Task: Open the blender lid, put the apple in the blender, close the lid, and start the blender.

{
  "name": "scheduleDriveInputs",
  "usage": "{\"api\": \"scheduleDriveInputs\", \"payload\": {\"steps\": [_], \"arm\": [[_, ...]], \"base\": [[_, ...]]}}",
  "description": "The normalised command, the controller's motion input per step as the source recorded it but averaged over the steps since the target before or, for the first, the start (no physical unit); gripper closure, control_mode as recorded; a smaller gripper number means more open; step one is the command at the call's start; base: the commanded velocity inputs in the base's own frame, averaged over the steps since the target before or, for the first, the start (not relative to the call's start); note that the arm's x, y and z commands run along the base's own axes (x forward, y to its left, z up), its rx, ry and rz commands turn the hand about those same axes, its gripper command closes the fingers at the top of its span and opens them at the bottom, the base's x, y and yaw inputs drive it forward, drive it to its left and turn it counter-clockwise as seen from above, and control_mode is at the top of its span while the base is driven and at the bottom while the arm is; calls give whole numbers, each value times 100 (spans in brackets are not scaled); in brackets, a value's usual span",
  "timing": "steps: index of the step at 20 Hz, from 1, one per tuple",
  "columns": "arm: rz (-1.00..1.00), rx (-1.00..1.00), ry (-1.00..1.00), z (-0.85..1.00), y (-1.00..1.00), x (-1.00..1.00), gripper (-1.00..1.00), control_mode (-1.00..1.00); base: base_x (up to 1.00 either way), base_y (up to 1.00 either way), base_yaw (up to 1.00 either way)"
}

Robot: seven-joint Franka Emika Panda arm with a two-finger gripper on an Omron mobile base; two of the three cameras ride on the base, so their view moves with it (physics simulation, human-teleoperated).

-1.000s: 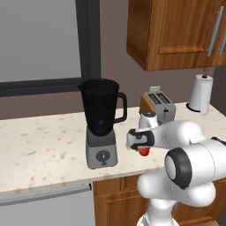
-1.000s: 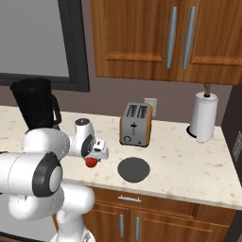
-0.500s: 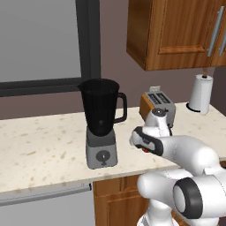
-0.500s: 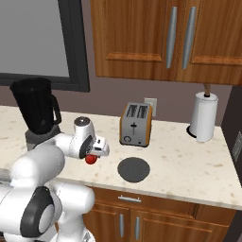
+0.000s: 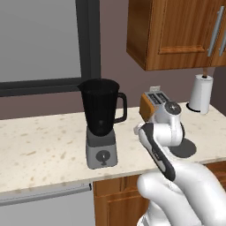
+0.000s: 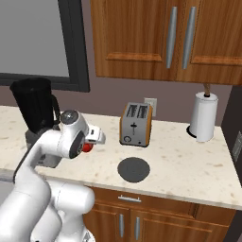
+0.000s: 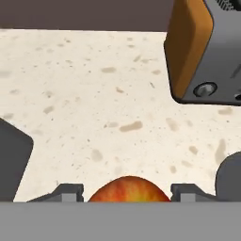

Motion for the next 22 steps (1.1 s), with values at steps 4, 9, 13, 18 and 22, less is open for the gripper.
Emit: {"api": "scheduleDriveInputs", "payload": {"steps": [4, 9, 13, 18, 22], "arm": [[0, 0, -26, 93, 0, -50, 100, -100], [0, 0, -22, 82, 0, -52, 100, -100], [0, -2, -19, 81, 2, -46, 100, -100], [0, -2, -12, 77, 3, -38, 100, -100], [0, 0, -9, 55, 11, -29, 100, -100]], "base": [[0, 0, 0], [0, 0, 0], [0, 0, 0], [0, 0, 0], [0, 0, 0]]}}
